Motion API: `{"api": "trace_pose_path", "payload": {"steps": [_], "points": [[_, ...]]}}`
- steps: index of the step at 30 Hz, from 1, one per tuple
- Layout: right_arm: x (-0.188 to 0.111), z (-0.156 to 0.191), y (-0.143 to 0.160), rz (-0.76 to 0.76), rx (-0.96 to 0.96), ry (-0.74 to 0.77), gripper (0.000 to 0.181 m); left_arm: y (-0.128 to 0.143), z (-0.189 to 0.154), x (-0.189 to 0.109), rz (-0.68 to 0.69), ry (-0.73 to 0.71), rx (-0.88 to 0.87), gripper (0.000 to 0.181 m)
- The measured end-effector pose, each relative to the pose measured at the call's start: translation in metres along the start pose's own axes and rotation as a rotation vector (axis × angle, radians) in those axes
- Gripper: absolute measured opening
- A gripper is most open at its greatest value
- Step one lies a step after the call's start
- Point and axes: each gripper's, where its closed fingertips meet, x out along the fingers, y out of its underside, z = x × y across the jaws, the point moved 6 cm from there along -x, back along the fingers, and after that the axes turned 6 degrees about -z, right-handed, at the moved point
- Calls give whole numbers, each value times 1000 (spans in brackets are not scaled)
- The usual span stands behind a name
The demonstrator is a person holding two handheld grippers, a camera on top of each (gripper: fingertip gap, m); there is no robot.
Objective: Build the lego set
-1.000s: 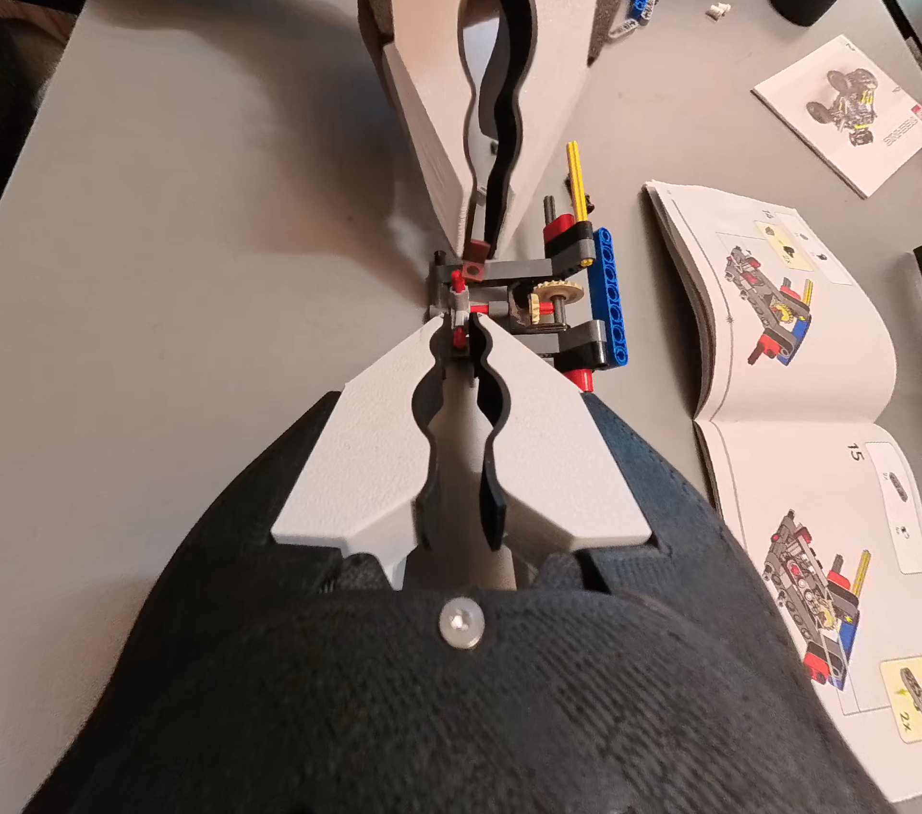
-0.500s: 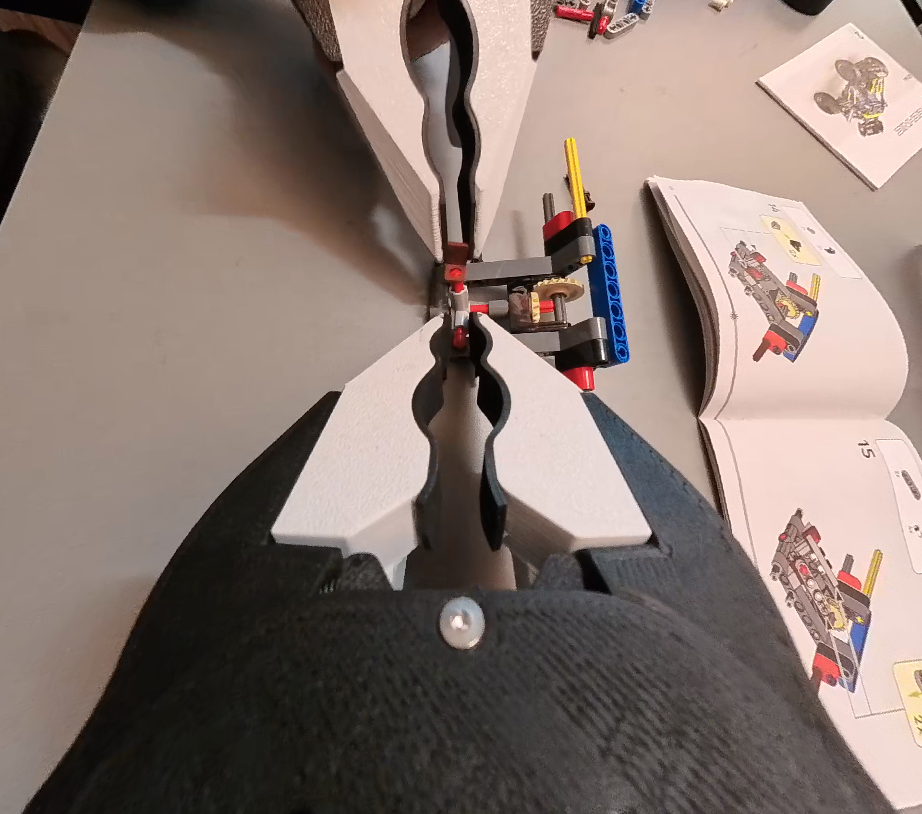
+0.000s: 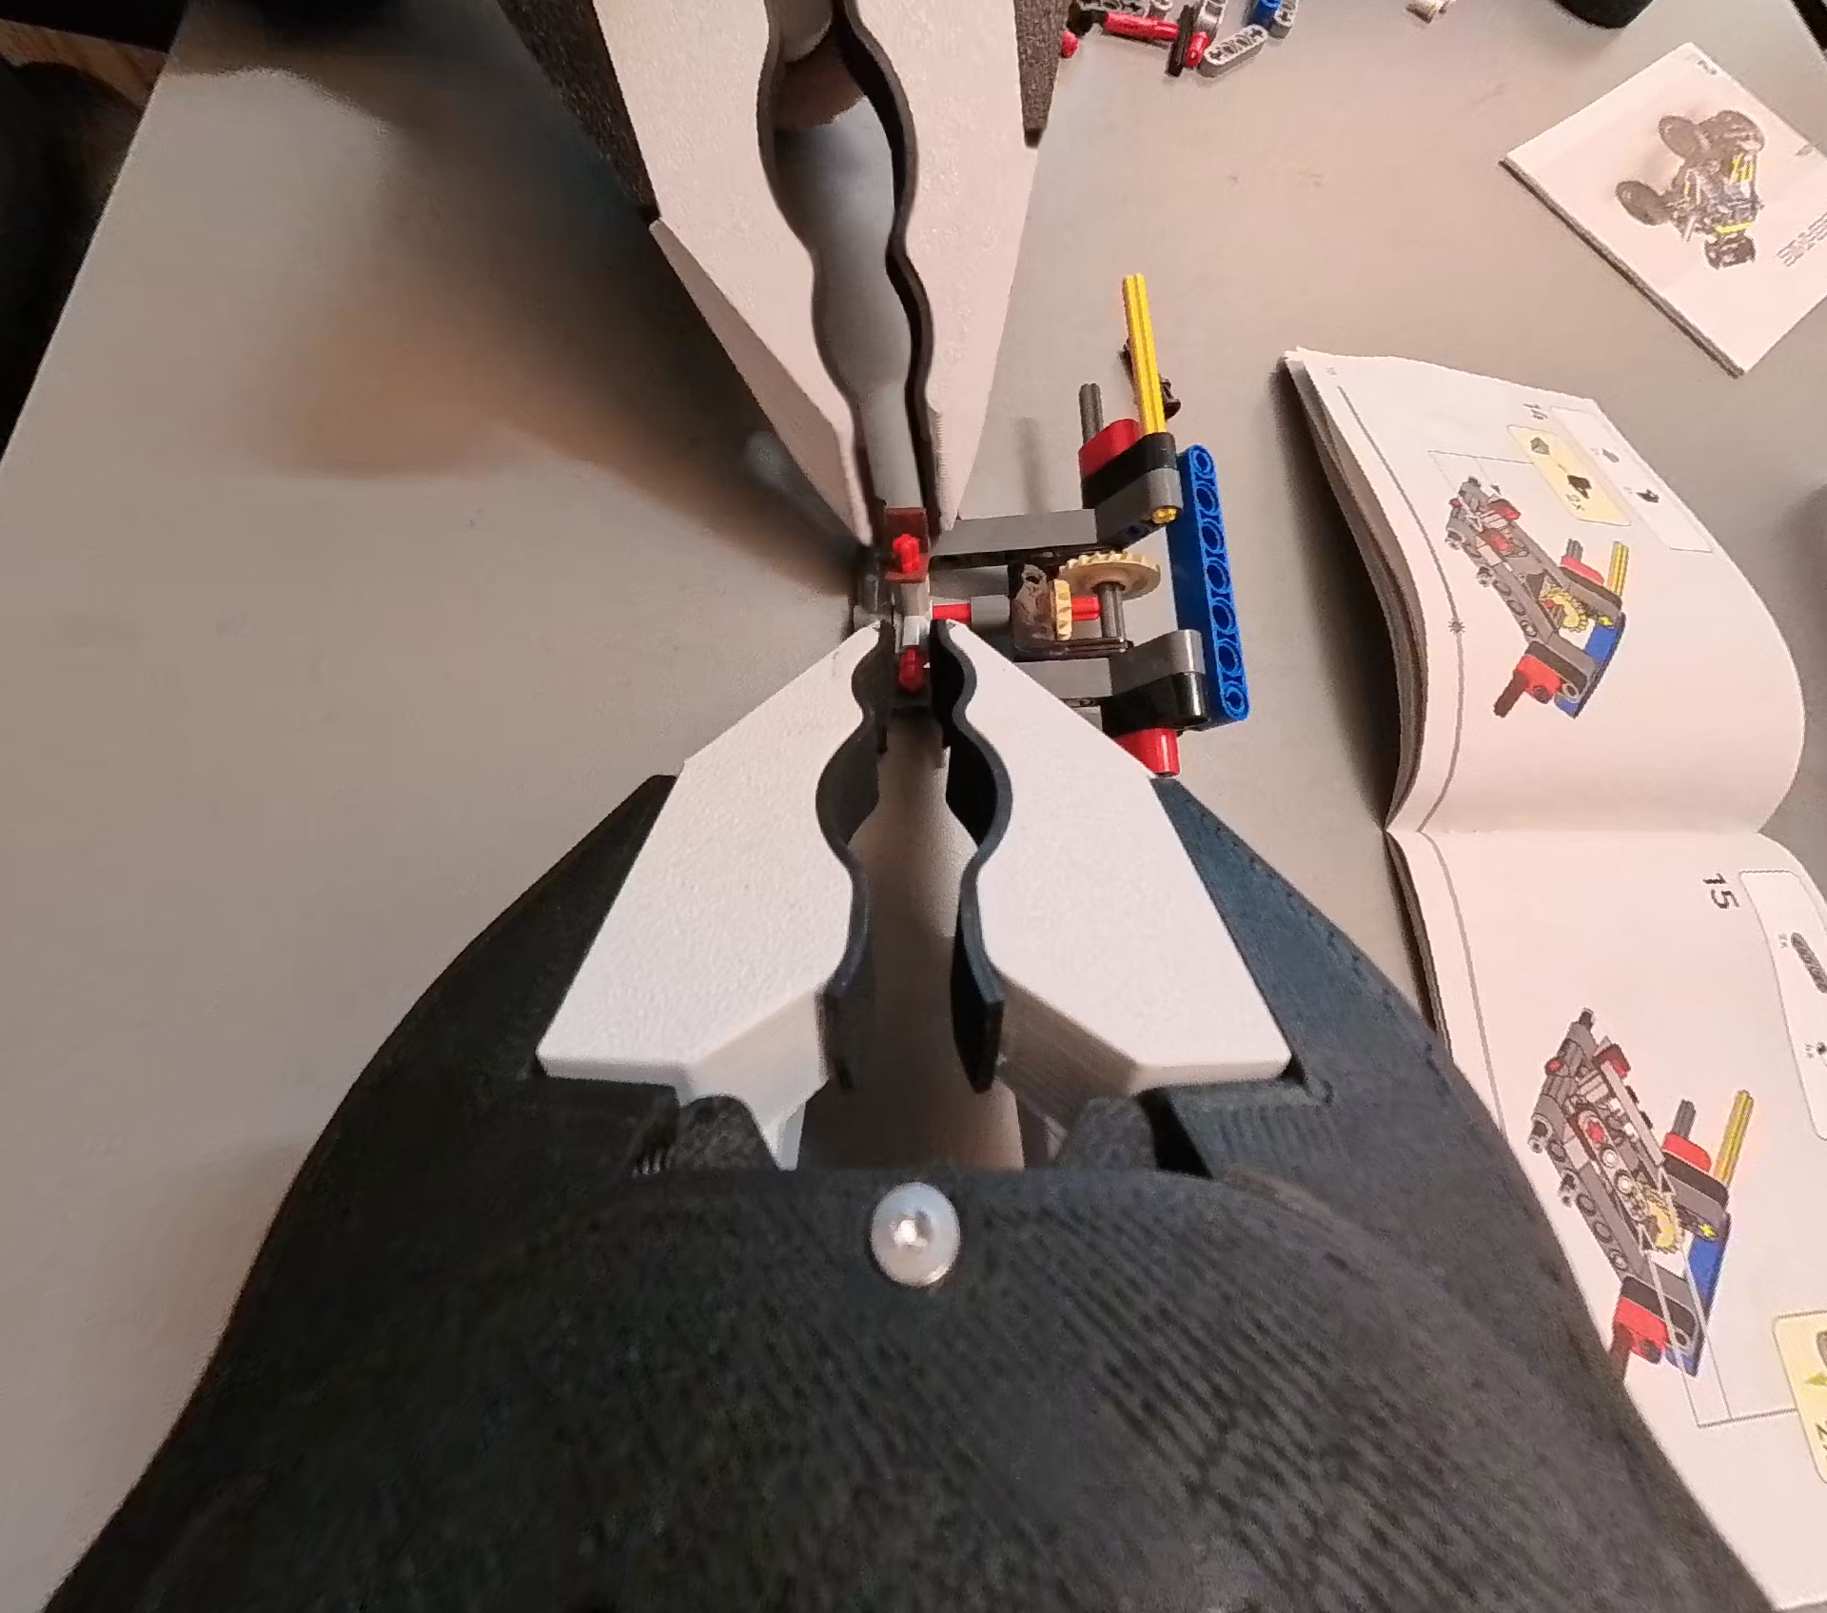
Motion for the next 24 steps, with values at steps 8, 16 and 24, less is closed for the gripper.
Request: {"api": "trace_pose_path", "payload": {"steps": [8,16,24], "points": [[0,0,0,-2,1,-1,5,2,3,-11,-31,-30,-27,16],[-2,-1,-3,-37,-25,17,11,24,39,-50,40,-115,-202,14],[-7,0,-7,-90,-33,8,24,36,37,-53,170,-52,-121,19]]}}
